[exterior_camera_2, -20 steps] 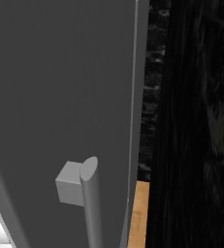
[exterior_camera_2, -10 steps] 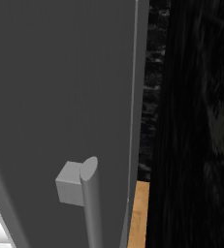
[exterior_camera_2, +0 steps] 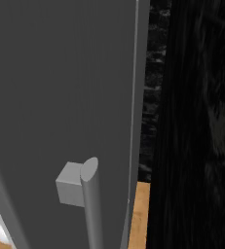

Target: Place one potato and one steak in each tupperware on the nearby counter, to pack two identical lunches.

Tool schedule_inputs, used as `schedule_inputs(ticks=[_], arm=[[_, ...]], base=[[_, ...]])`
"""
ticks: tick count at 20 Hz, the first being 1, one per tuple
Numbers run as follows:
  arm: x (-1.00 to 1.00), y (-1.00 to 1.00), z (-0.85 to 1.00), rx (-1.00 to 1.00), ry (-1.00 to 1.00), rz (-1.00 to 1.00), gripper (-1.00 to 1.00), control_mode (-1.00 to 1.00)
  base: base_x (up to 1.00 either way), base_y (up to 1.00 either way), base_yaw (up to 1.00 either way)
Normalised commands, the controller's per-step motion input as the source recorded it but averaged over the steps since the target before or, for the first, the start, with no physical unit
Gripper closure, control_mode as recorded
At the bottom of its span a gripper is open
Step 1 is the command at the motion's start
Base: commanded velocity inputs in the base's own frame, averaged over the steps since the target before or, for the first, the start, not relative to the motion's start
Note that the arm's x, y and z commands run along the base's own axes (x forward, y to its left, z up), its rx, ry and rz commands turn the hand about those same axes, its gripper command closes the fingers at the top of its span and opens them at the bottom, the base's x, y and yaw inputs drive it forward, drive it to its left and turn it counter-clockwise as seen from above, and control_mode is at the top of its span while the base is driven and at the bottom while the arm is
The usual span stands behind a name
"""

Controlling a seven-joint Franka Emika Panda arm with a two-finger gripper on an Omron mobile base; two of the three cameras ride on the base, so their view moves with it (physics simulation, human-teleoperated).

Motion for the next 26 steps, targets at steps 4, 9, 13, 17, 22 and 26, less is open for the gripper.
schedule_inputs(ticks=[4, 9, 13, 17, 22, 26], arm=[[0.20, 0.10, 0.00, 0.00, 0.00, -0.03, -1.00, -1.00], [0.11, 0.10, -0.10, 0.00, 0.00, -0.01, -1.00, -1.00], [0.08, 0.05, -0.23, 0.00, 0.00, 0.00, -1.00, -1.00], [0.29, 0.00, -0.16, 0.00, 0.00, 0.00, -1.00, -1.00], [0.42, 0.00, -0.06, -0.01, 0.00, -0.01, -1.00, -1.00], [0.22, 0.00, -0.02, 0.00, 0.00, 0.00, -1.00, -1.00]], base=[[0.00, 0.00, 0.00], [0.00, 0.00, 0.00], [0.00, 0.00, 0.00], [0.00, 0.00, 0.00], [0.00, 0.00, 0.00], [0.00, 0.00, 0.00]])
